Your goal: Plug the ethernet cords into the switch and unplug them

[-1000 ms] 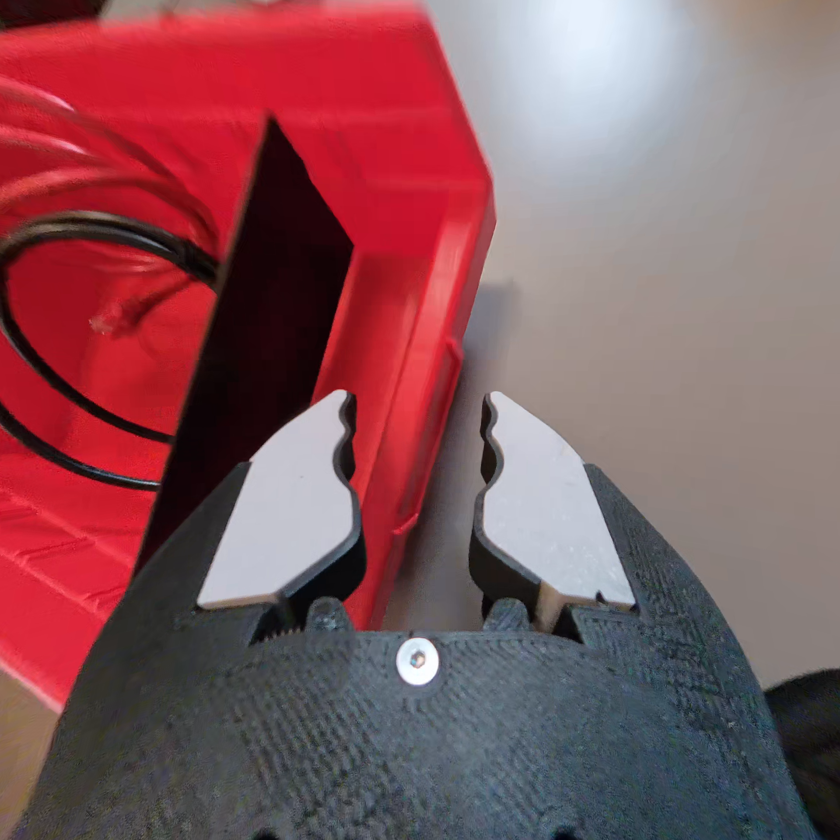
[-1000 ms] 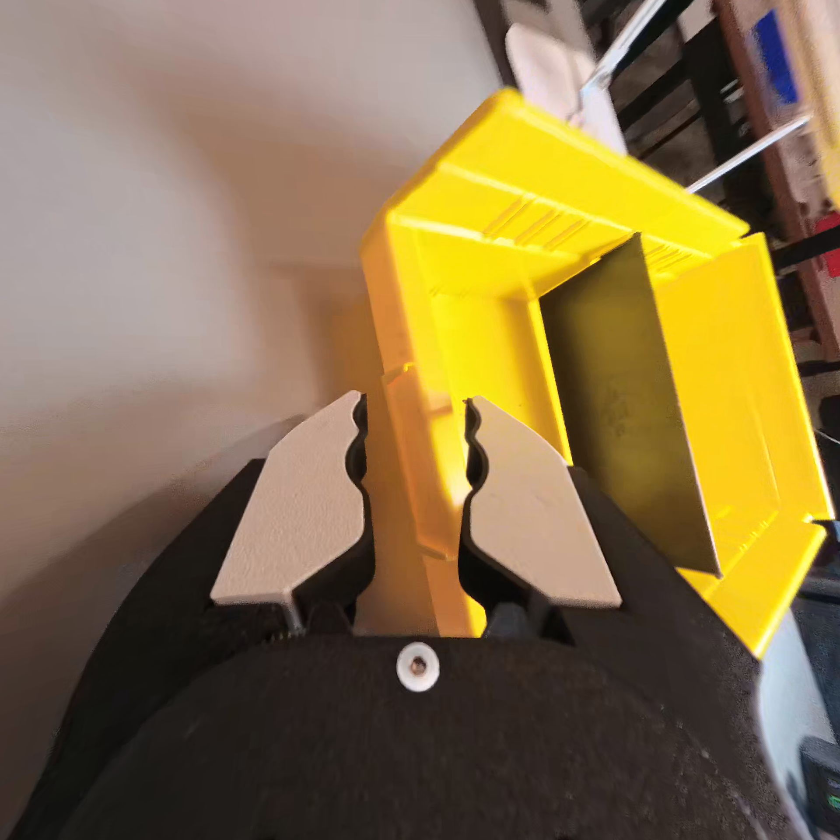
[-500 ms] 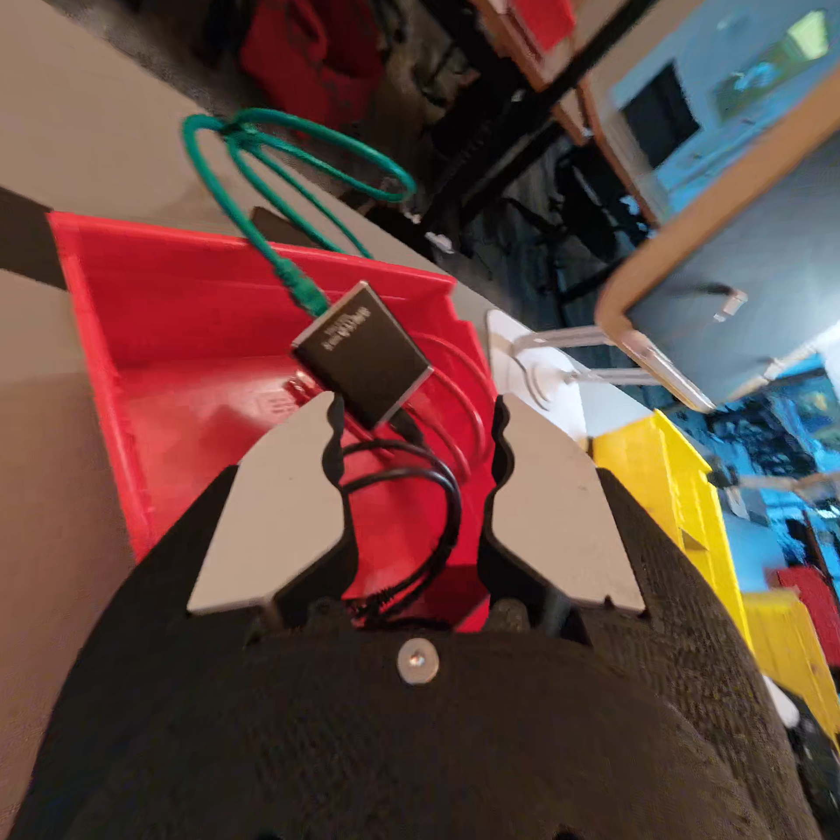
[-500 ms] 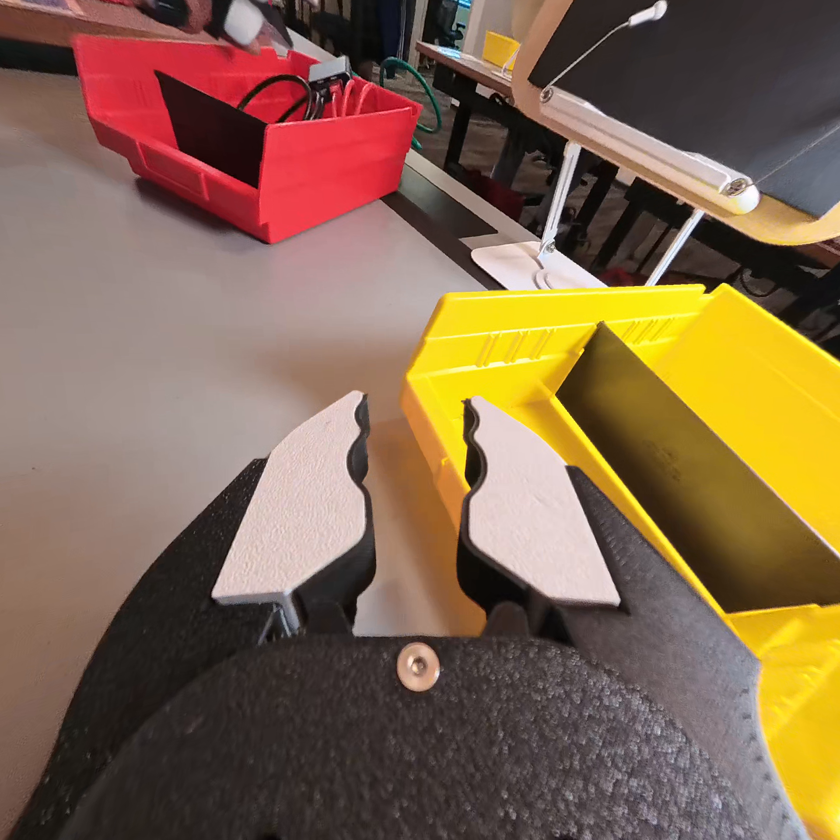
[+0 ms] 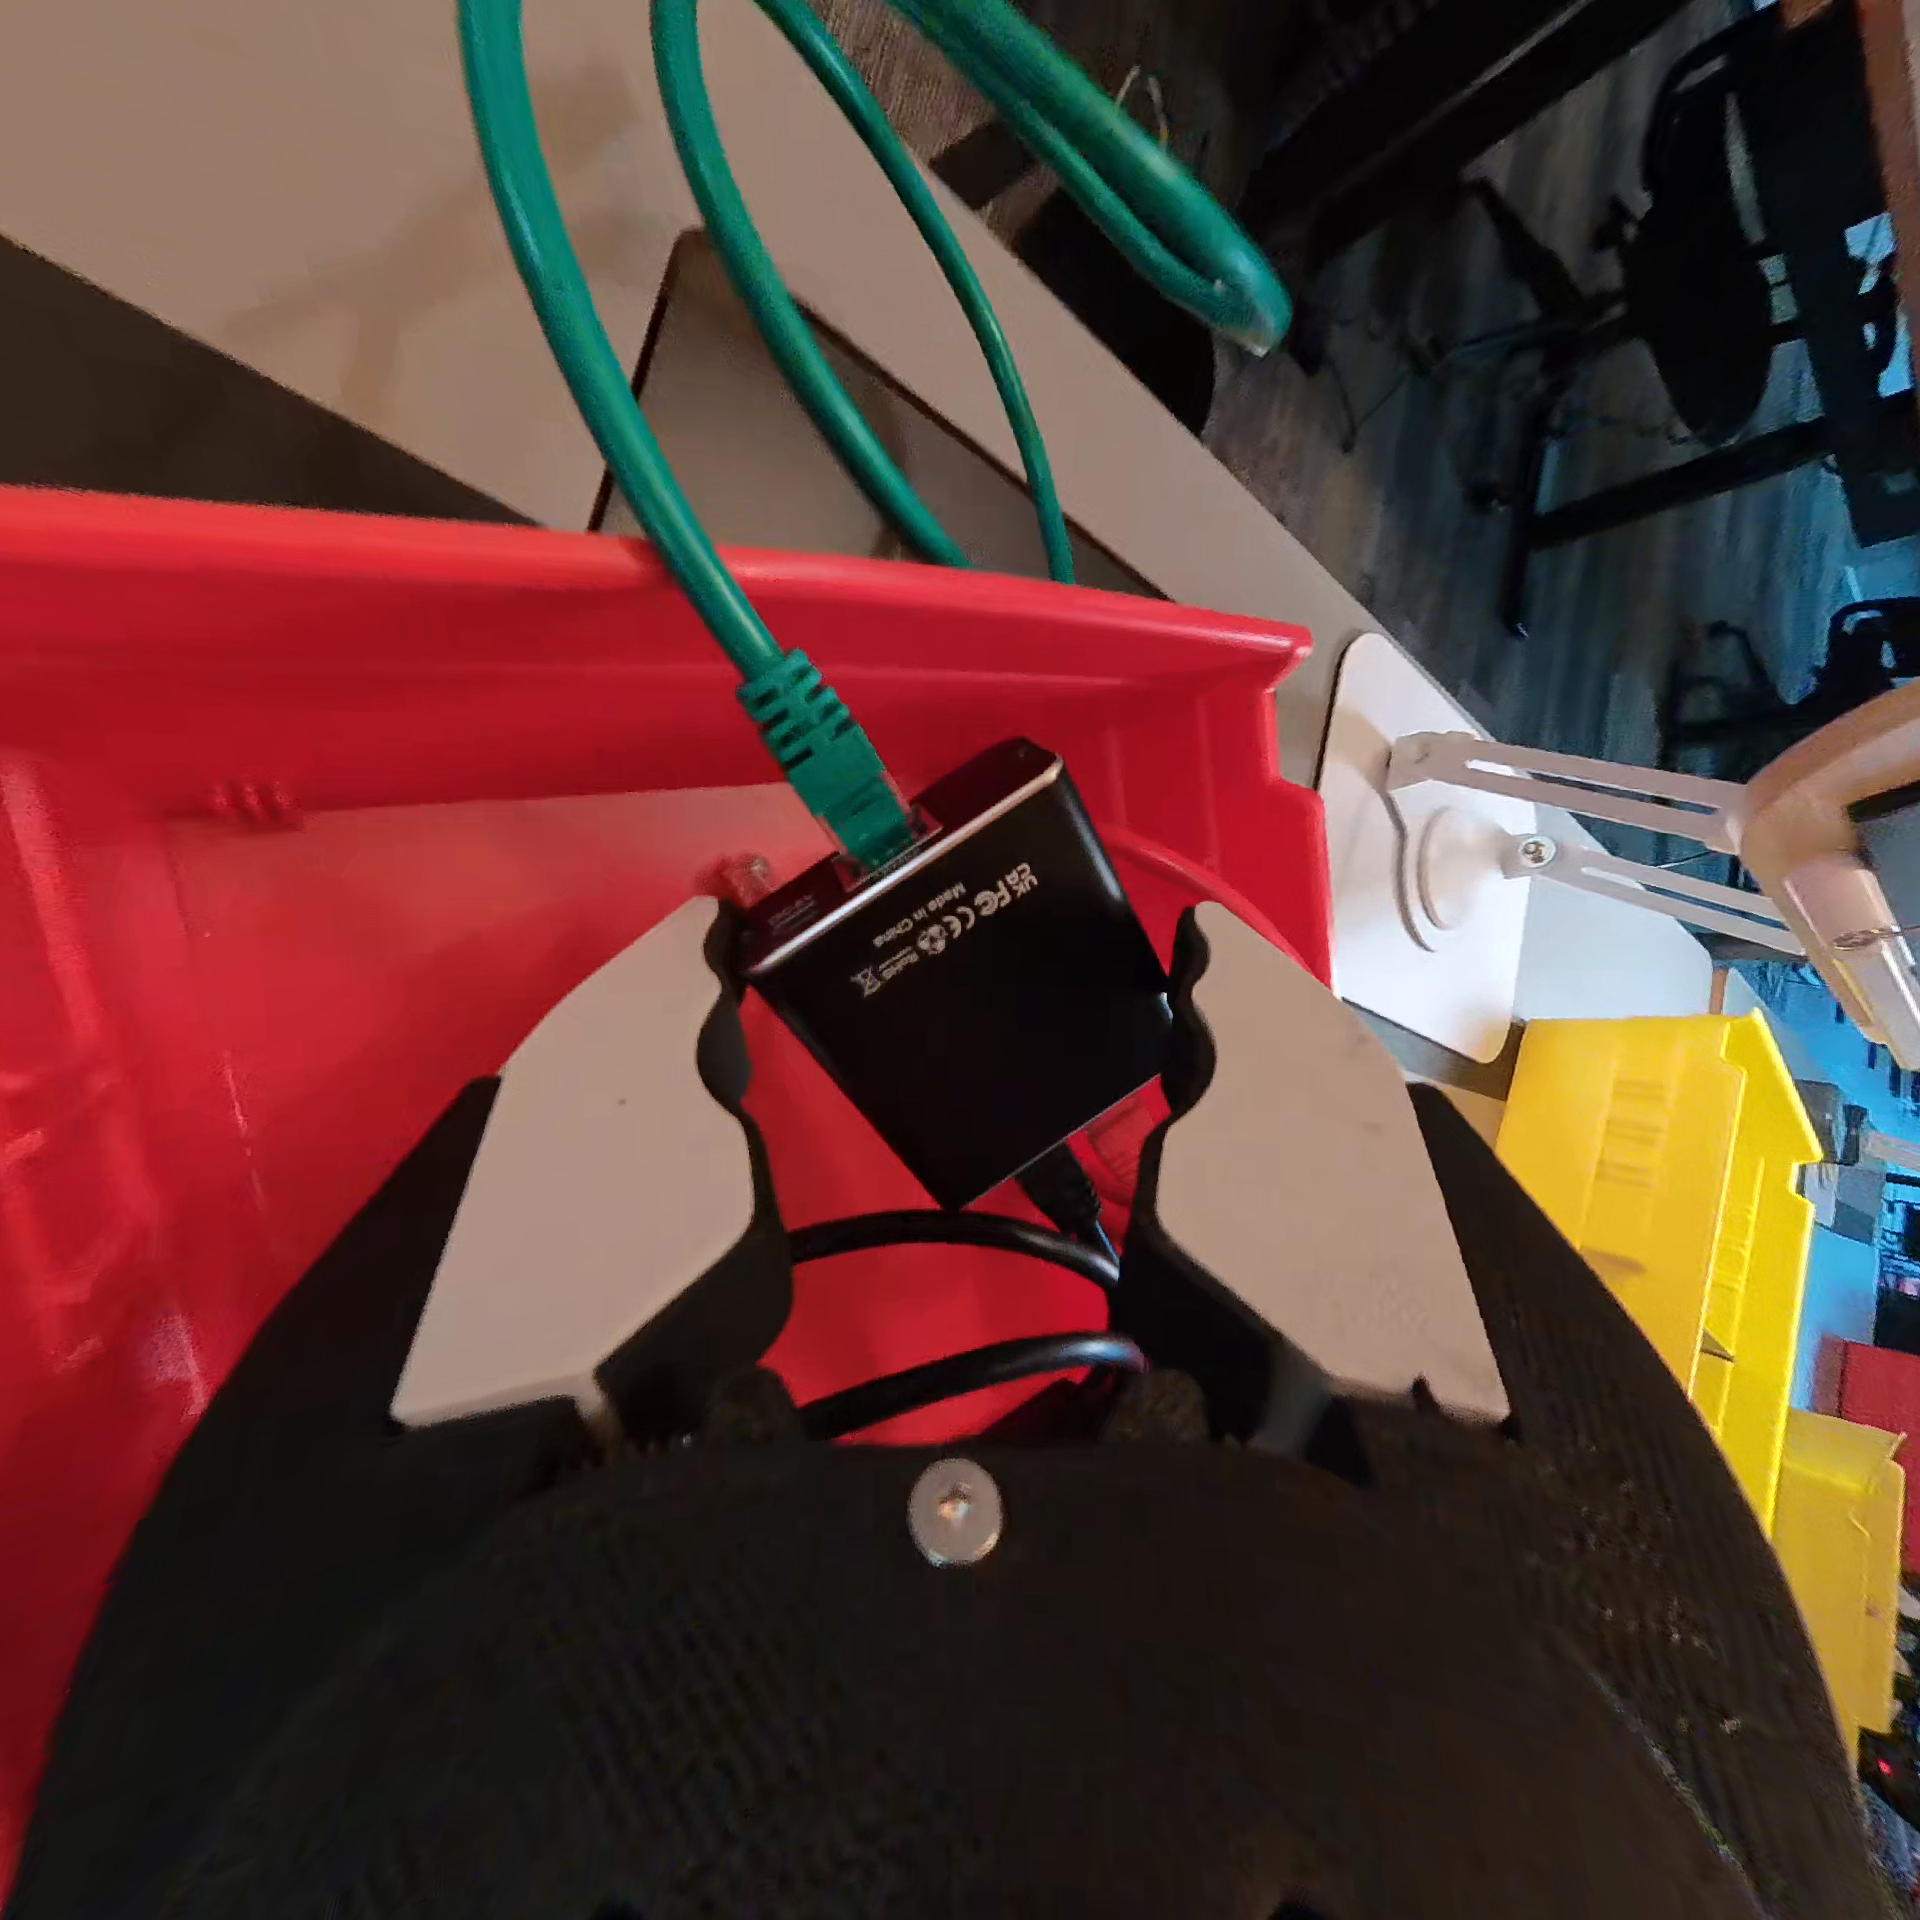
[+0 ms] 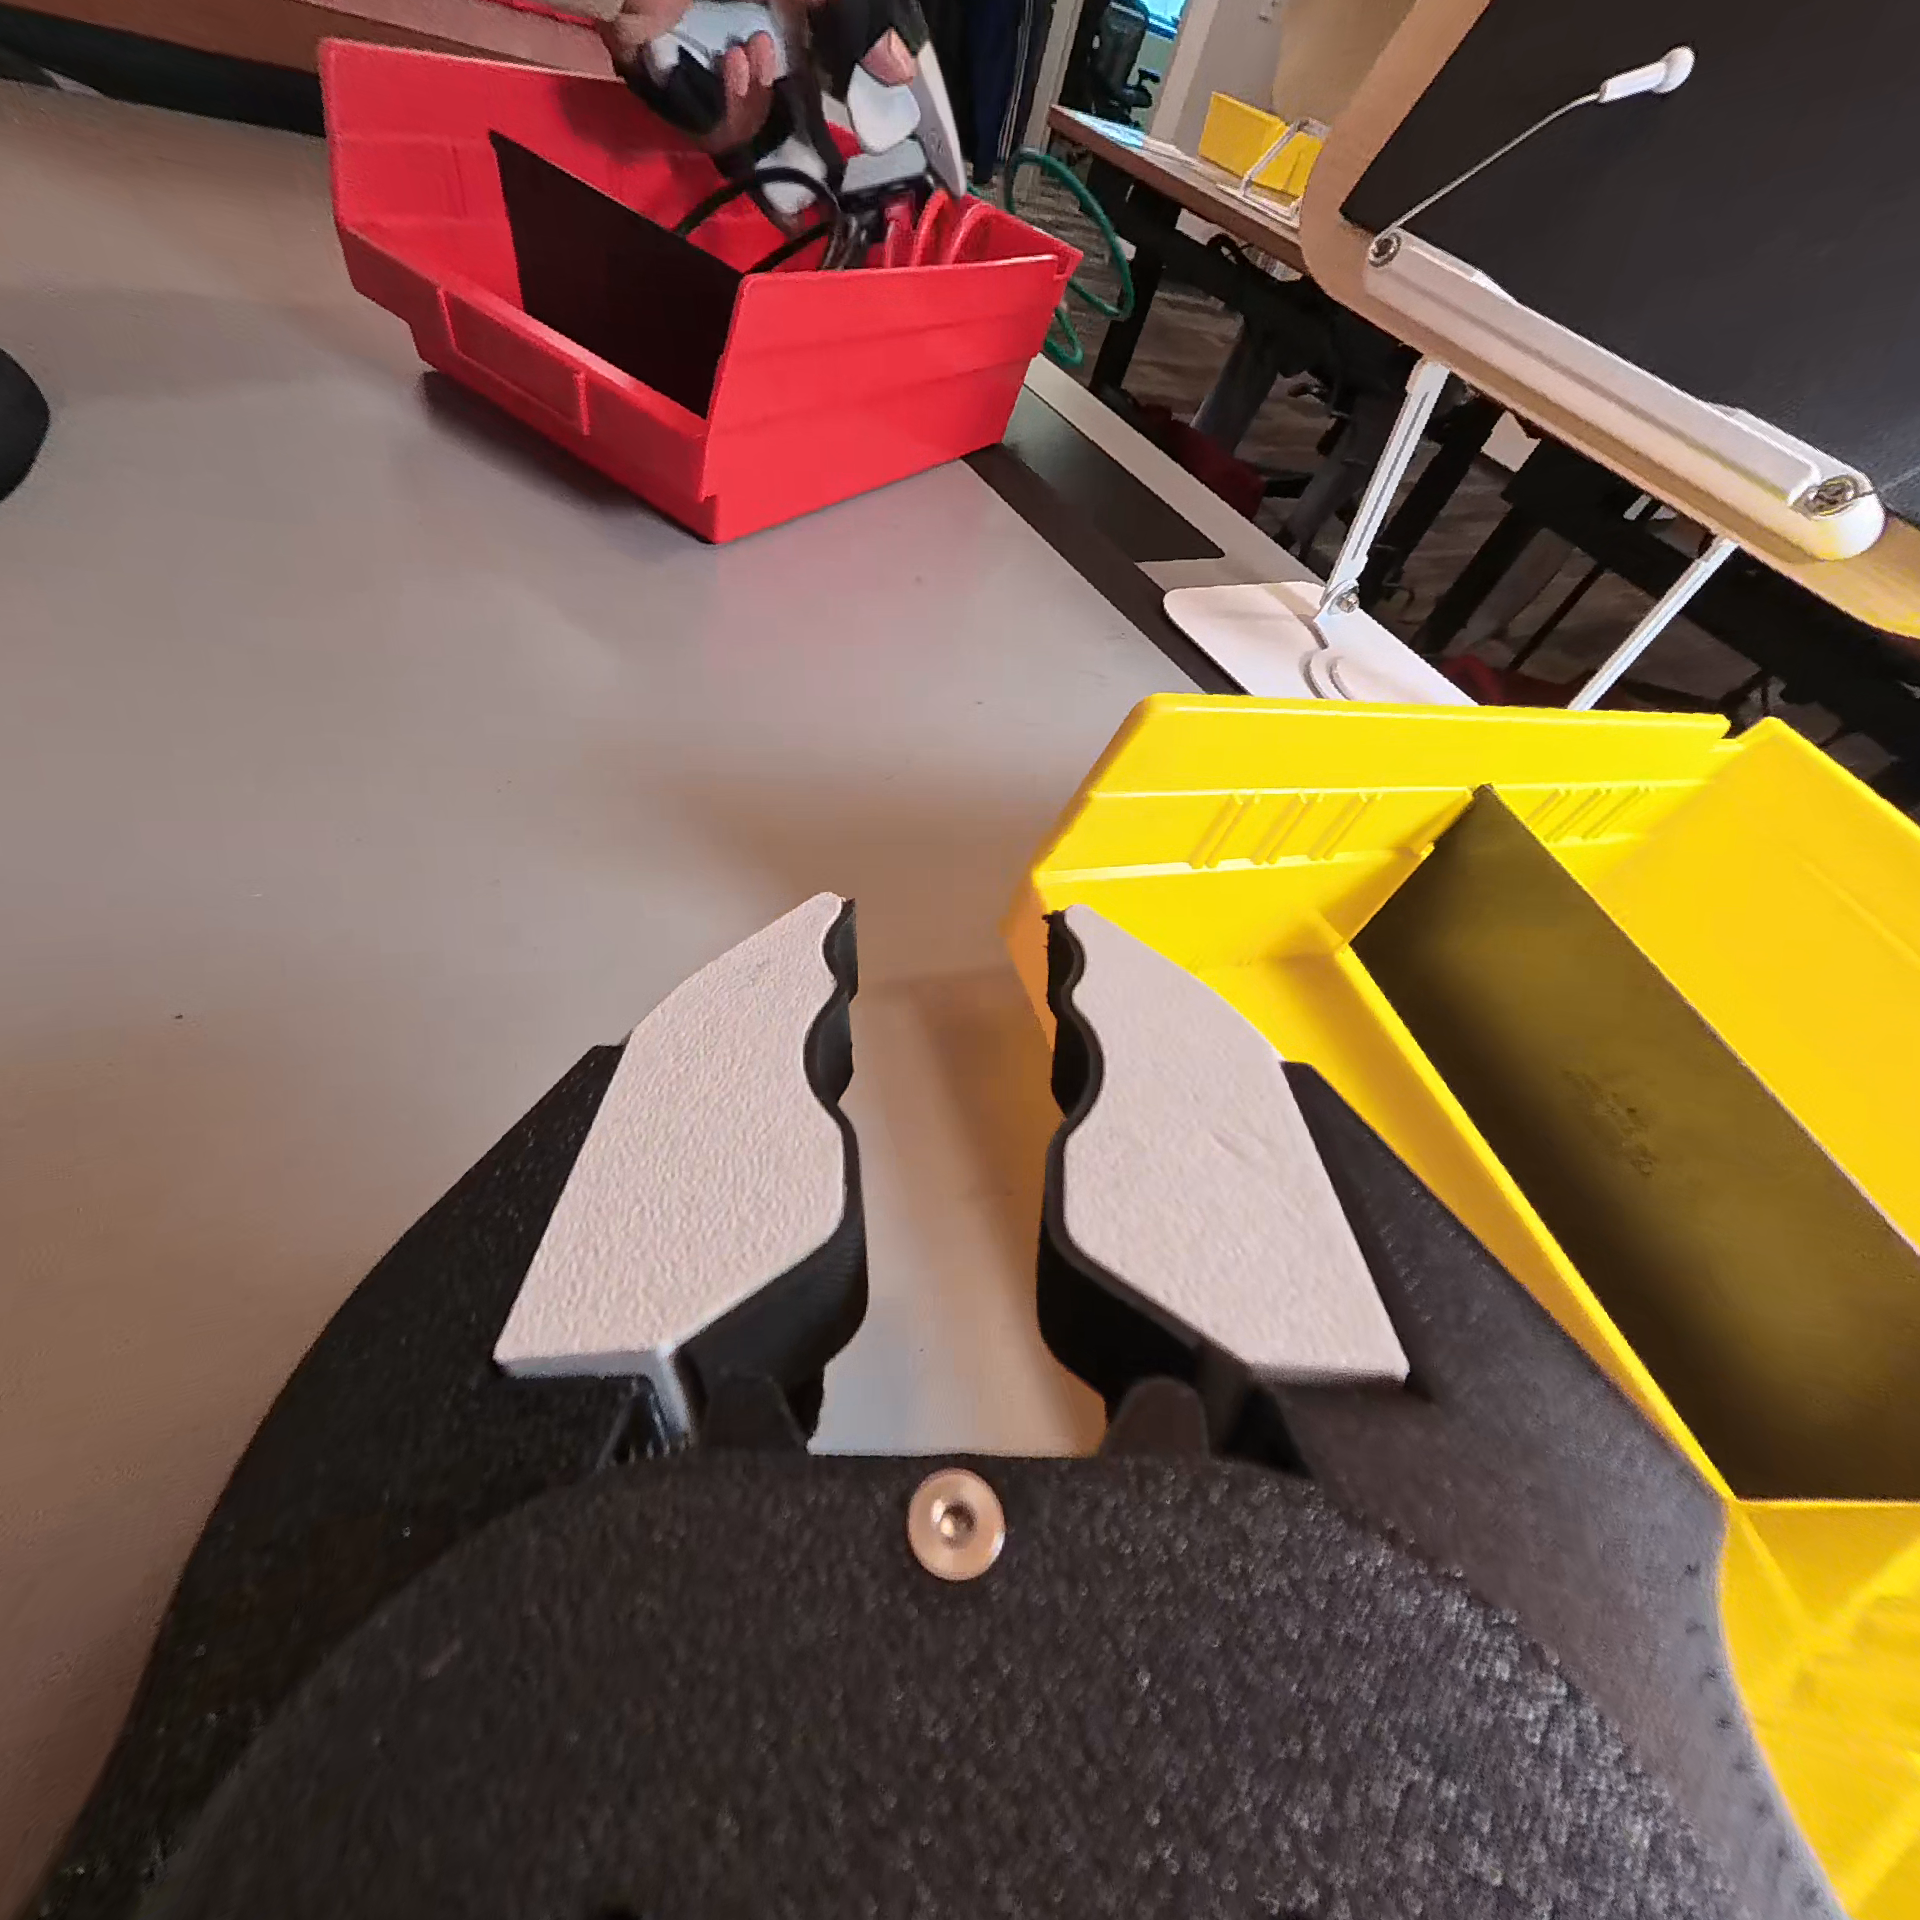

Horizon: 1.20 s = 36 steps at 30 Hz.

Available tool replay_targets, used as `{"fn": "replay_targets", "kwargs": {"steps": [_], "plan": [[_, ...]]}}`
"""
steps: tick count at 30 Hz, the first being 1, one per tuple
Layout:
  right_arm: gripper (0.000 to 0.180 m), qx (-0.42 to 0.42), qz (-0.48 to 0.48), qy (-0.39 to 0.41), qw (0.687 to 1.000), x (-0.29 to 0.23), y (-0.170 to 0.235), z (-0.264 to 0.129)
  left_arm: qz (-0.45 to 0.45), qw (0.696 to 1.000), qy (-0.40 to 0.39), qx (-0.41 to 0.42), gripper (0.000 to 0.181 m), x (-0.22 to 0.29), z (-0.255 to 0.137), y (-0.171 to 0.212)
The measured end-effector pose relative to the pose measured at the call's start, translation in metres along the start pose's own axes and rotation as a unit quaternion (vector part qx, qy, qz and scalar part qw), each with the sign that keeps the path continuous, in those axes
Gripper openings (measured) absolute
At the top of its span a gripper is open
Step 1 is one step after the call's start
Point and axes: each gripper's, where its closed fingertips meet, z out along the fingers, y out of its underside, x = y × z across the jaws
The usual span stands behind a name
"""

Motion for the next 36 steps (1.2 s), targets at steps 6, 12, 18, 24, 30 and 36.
{"fn": "replay_targets", "kwargs": {"steps": [6,12,18,24,30,36], "plan": [[0.034,0.009,-0.001,0.000,1.000,-0.001,-0.003,-0.003,0.076,0.993,0.066,0.063,0.069,0.044,-0.035,-0.016],[0.033,0.028,0.000,0.000,1.000,-0.007,-0.019,-0.002,0.188,0.964,0.126,0.137,0.061,0.100,-0.104,-0.023],[0.031,0.067,-0.033,0.004,0.997,-0.015,-0.072,0.001,0.316,0.904,0.191,0.217,0.059,0.171,-0.185,-0.007],[0.031,0.171,-0.026,0.000,0.985,-0.020,-0.179,0.001,0.413,0.819,0.307,0.255,0.058,0.260,-0.248,0.073],[0.038,0.235,-0.004,0.020,0.972,-0.028,-0.252,0.006,0.414,0.760,0.451,0.217,0.056,0.307,-0.255,0.183],[0.044,0.185,0.014,0.028,0.982,-0.035,-0.236,0.030,0.361,0.749,0.534,0.152,0.055,0.317,-0.217,0.252]]}}
